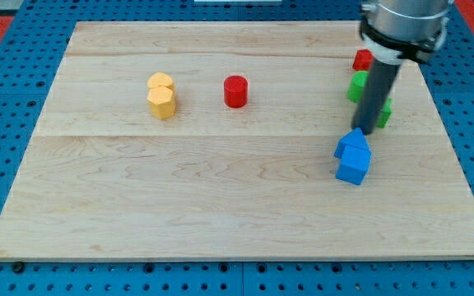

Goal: Push the blue triangle at the bottom of the red circle

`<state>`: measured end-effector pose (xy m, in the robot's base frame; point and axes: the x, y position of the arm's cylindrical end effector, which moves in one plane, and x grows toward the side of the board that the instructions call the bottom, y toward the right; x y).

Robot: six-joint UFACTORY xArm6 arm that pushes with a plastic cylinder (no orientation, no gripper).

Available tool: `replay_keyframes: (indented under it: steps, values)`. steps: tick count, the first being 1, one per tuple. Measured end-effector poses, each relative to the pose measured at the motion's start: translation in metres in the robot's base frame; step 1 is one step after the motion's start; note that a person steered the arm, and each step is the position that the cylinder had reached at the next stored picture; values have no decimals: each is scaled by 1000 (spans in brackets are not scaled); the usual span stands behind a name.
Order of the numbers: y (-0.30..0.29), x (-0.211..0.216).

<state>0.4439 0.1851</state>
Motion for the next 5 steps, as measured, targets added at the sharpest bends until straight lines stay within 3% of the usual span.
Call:
replay_keyframes:
  steps: [1,4,5]
  values:
    - [19,30]
    - [-82,34]
    - [-39,33]
